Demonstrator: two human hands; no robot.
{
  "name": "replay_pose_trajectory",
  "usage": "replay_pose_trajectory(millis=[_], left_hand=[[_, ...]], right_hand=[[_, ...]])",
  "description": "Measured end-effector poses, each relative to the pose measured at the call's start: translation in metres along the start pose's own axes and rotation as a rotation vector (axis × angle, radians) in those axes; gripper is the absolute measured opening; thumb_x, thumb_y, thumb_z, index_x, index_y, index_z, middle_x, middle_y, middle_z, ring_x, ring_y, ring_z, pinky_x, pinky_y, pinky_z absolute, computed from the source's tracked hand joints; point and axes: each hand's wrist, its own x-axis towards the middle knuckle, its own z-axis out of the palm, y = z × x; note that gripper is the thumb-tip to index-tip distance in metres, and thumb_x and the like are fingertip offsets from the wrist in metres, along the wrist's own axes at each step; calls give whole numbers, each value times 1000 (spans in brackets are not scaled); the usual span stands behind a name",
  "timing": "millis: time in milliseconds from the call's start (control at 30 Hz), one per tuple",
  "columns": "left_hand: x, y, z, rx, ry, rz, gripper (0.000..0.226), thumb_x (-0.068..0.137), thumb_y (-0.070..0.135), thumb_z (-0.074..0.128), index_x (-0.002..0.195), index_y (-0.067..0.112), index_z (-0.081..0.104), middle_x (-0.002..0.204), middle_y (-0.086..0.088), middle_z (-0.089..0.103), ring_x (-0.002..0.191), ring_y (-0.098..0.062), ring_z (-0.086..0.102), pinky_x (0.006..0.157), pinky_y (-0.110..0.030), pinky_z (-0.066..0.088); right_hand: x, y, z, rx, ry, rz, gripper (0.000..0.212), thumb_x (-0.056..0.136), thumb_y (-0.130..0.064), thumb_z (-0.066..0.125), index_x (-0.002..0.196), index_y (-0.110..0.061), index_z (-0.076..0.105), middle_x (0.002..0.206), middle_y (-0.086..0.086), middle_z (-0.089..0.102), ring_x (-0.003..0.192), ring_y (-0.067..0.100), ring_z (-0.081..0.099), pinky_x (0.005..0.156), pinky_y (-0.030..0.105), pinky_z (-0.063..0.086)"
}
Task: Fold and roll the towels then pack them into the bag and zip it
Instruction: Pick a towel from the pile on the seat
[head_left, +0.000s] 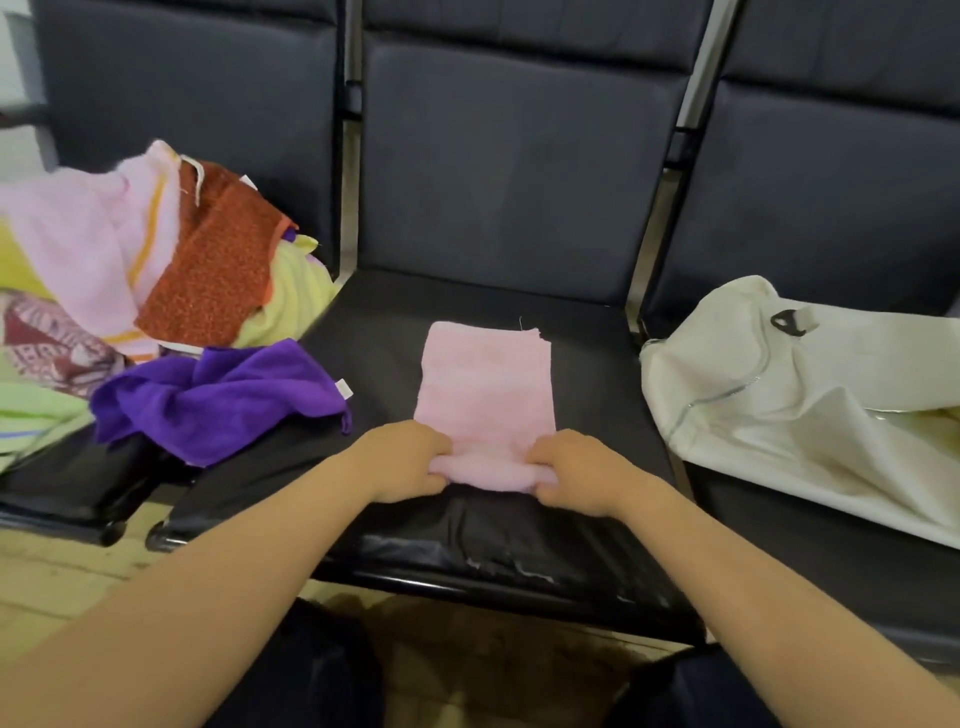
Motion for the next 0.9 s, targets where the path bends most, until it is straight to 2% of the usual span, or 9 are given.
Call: replay_pose_trajectory(millis=[67, 167, 267, 367, 433, 533, 600, 733, 900], left_hand=[[-2, -4, 1, -56, 24, 19, 23, 83, 32, 57, 102, 21, 62, 102, 4, 63, 93, -19, 57, 76, -31, 45], [-4, -9, 3, -153, 73, 26, 30, 77, 32, 53, 104, 22, 63, 102, 5, 62, 93, -16, 56, 82, -32, 46], [-7, -16, 8, -324, 164, -8, 30, 77, 32, 49, 101, 21, 63, 98, 5, 63, 91, -15, 58, 82, -31, 46], [-15, -23, 18, -484, 256, -74, 17, 84, 20, 63, 97, 29, 58, 90, 7, 65, 81, -12, 61, 76, -28, 48], [-21, -27, 24, -566, 278, -83, 22, 82, 16, 70, 92, 32, 59, 88, 10, 66, 83, -9, 63, 78, -28, 50], [-22, -30, 26, -676, 308, -110, 15, 83, 20, 71, 91, 28, 62, 88, 6, 68, 86, -15, 65, 82, -35, 52], [-17, -29, 23, -744, 317, -161, 6, 86, 21, 67, 90, 20, 63, 87, -2, 68, 86, -21, 64, 83, -40, 49], [-6, -22, 19, -765, 326, -223, 8, 92, 16, 59, 94, 8, 60, 86, -6, 64, 82, -18, 57, 80, -36, 46], [7, -15, 12, -640, 327, -347, 18, 96, 25, 50, 101, 8, 56, 95, -7, 62, 90, -24, 57, 81, -36, 45]], right_hand=[[-7, 12, 11, 15, 124, -36, 26, 79, -37, 48, 91, -19, 62, 96, -2, 59, 92, 22, 55, 80, 38, 46], [-6, 19, 14, -7, 252, -68, 56, 71, -48, 32, 100, -15, 68, 107, -2, 63, 99, 19, 54, 89, 35, 45], [-11, 19, 14, 246, 343, -60, 41, 84, -38, 43, 93, -5, 66, 94, 7, 64, 88, 22, 56, 81, 38, 47], [-22, 27, 21, 426, 347, -99, 12, 93, -21, 59, 101, -13, 63, 90, -2, 64, 81, 8, 57, 69, 23, 43], [-26, 31, 25, 447, 293, -128, 17, 90, -31, 65, 104, -27, 58, 90, -14, 61, 80, 2, 56, 67, 16, 42], [-24, 32, 28, 439, 234, -115, 27, 86, -31, 68, 108, -32, 54, 97, -14, 61, 84, 5, 58, 73, 19, 47], [-21, 31, 22, 516, 291, -81, 19, 87, -21, 64, 100, -30, 54, 88, -6, 63, 76, 11, 58, 69, 22, 47], [-12, 26, 10, 759, 375, 20, 13, 90, -8, 59, 87, -19, 64, 79, 1, 61, 69, 11, 53, 62, 12, 42], [8, 25, 10, 781, 389, 279, 13, 95, -24, 55, 106, -17, 57, 99, -3, 58, 92, 13, 56, 71, 17, 43]])
